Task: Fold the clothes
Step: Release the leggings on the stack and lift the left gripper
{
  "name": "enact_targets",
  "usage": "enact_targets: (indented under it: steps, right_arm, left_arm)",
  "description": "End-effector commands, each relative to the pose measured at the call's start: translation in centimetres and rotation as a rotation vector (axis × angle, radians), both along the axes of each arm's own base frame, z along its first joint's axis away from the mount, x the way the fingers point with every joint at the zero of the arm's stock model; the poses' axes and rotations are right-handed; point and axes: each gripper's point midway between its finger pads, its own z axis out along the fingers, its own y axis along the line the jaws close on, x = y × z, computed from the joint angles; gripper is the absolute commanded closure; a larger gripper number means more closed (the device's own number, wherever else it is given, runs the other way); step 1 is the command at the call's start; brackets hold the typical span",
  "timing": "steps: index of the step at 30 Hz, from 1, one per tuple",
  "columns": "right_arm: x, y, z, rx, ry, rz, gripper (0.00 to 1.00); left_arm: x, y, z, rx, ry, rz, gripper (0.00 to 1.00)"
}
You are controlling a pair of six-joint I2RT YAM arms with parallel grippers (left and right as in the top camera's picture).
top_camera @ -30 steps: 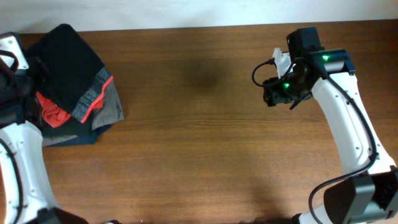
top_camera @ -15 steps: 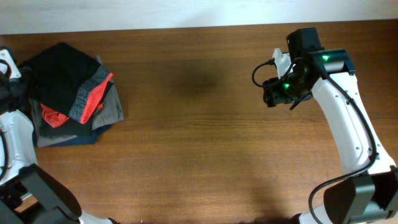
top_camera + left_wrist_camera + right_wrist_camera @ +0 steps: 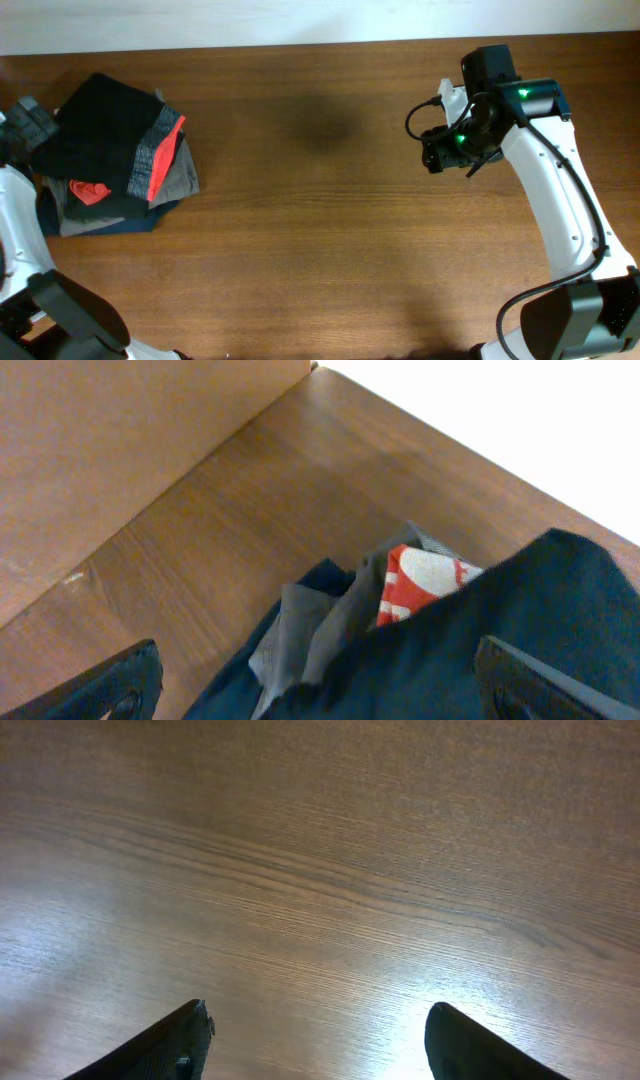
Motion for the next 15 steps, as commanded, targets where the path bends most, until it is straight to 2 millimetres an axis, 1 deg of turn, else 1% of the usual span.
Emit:
enact_targets:
  steps: [1, 2, 3, 4, 5, 6, 8, 9, 12, 13, 14, 15]
  right_arm:
    - [0.0, -0.2, 0.9, -0.007, -0.025, 0.000, 0.21]
    - [0.0, -0.2, 0.9, -0.007, -0.026, 0.000, 0.19]
    - [0.0, -0.2, 0.9, -0.006, -0.026, 0.000, 0.13]
    - [0.1, -0.1, 0.9, -0.001, -0.030, 0.001, 0.06]
    - [0.3, 0.1, 1.0, 0.012, -0.037, 0.004, 0.01]
    - [0.4, 0.3, 1.1, 0.024, -0.042, 0.007, 0.01]
    - [1.0, 0.9, 1.4, 0.053, -0.069, 0.015, 0.01]
    - [1.6, 1.0, 1.6, 0.059, -0.096, 0.017, 0.01]
    - [2.8, 1.1, 2.0, 0.063, -0.148, 0.018, 0.01]
    - [3.1, 1.1, 2.2, 0.063, -0.162, 0.018, 0.01]
    - [3.3, 1.0, 2.2, 0.059, -0.167, 0.017, 0.01]
    - [3.2, 0.9, 2.2, 0.056, -0.166, 0.015, 0.01]
  left_arm:
    - [0.9, -2.0, 4.3, 0.010, -0.066, -0.035, 0.01]
    - [1.3, -3.4, 5.4, -0.002, -0.090, -0.080, 0.01]
    - [1.9, -5.2, 6.4, -0.017, -0.121, -0.139, 0.01]
    - [2.3, -6.5, 7.0, -0.026, -0.141, -0.181, 0.01]
    - [3.0, -8.6, 7.8, -0.029, -0.160, -0.234, 0.01]
    - [3.5, -10.0, 8.0, -0.029, -0.165, -0.264, 0.01]
    - [4.7, -13.4, 8.0, -0.035, -0.161, -0.335, 0.01]
    - [5.3, -16.1, 7.6, -0.046, -0.148, -0.391, 0.01]
    - [5.8, -21.5, 6.7, -0.066, -0.101, -0.504, 0.01]
    - [5.7, -23.0, 6.3, -0.072, -0.081, -0.536, 0.01]
    - [5.6, -23.9, 6.0, -0.078, -0.064, -0.554, 0.01]
    - [5.1, -25.2, 5.2, -0.093, -0.028, -0.578, 0.01]
